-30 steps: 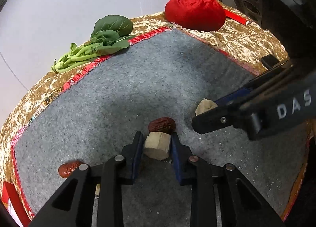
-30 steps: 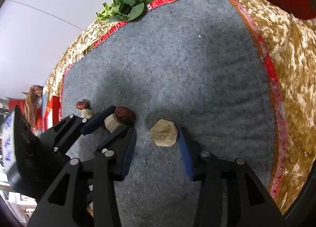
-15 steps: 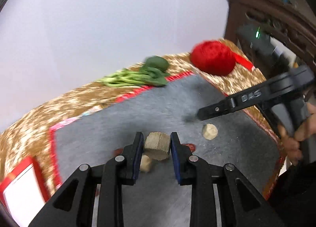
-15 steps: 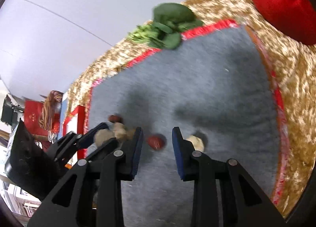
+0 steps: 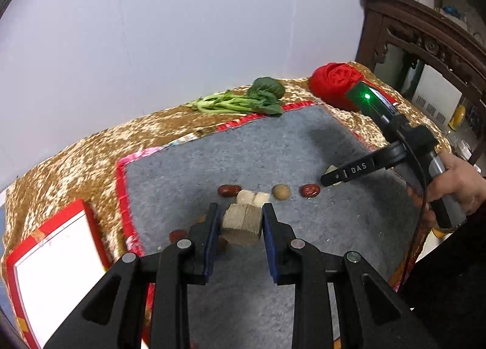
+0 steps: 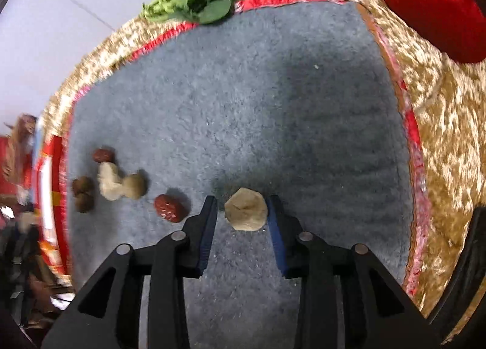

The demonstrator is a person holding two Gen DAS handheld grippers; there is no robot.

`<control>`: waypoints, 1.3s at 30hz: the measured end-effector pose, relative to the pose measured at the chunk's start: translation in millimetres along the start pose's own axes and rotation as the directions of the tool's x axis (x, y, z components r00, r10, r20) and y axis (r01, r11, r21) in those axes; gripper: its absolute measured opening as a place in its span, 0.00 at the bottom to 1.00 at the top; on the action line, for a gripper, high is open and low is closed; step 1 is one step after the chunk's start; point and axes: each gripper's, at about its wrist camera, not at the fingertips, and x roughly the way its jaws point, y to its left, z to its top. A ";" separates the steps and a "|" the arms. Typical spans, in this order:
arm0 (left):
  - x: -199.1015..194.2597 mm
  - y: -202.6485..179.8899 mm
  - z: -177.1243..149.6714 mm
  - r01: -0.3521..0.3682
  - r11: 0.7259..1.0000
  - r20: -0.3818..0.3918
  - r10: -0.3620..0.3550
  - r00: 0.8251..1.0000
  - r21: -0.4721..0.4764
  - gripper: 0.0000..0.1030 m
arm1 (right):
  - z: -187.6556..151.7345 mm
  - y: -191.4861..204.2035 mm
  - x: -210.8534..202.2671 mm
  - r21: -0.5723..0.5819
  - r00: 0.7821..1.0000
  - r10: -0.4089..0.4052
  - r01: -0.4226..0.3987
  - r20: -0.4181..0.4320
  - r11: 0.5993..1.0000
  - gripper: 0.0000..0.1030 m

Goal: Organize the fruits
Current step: 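Carry the yam piece to the white tray and open the left tool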

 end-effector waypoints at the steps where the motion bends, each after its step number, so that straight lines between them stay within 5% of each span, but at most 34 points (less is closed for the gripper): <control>1: -0.5 4.1 -1.7 -0.012 1.000 -0.007 0.012 1.000 -0.012 0.26 | -1.0 5.7 -0.1 -0.023 1.000 -0.025 0.025 0.009 0.999 0.37; 6: -11.6 30.8 -15.2 -0.069 0.995 -0.023 0.067 0.997 -0.076 0.26 | -2.9 7.4 -5.3 -0.040 0.998 -0.043 0.045 0.045 0.998 0.29; 10: -26.7 49.4 -28.1 -0.102 0.987 -0.016 0.101 0.995 -0.123 0.26 | -1.6 6.7 -33.0 -0.018 0.990 0.090 -0.088 0.113 0.996 0.29; 12: -35.3 58.0 -34.9 -0.127 0.981 -0.019 0.126 0.992 -0.145 0.26 | 1.0 14.6 -44.2 -0.022 0.972 0.189 -0.188 0.137 0.982 0.29; 16: -55.2 78.7 -52.5 -0.195 0.956 -0.035 0.192 0.981 -0.221 0.26 | -0.5 64.5 -49.7 -0.085 0.904 0.410 -0.402 0.121 0.912 0.29; 19: -72.7 96.2 -69.5 -0.257 0.917 -0.052 0.254 0.966 -0.305 0.26 | -11.3 125.9 -42.3 -0.166 0.856 0.514 -0.500 0.059 0.850 0.29; 22: -84.4 112.2 -90.2 -0.324 0.866 -0.104 0.308 0.946 -0.381 0.26 | -28.4 192.0 -28.8 -0.263 0.830 0.557 -0.540 -0.010 0.800 0.29; 30: -68.5 145.0 -126.9 -0.406 0.812 -0.277 0.312 0.909 -0.419 0.26 | -81.8 275.5 -10.2 -0.431 0.815 0.565 -0.559 -0.130 0.708 0.29; 35: -66.0 151.5 -128.9 -0.440 0.797 -0.314 0.329 0.891 -0.413 0.27 | -100.9 304.7 10.6 -0.482 0.846 0.509 -0.517 -0.160 0.708 0.30; 37: -67.3 151.2 -124.4 -0.446 0.794 -0.304 0.341 0.889 -0.413 0.33 | -103.4 304.9 16.2 -0.480 0.853 0.493 -0.509 -0.170 0.715 0.30; 39: -69.7 150.4 -119.5 -0.452 0.787 -0.282 0.360 0.889 -0.421 0.52 | -103.2 305.1 18.6 -0.484 0.860 0.480 -0.499 -0.174 0.719 0.37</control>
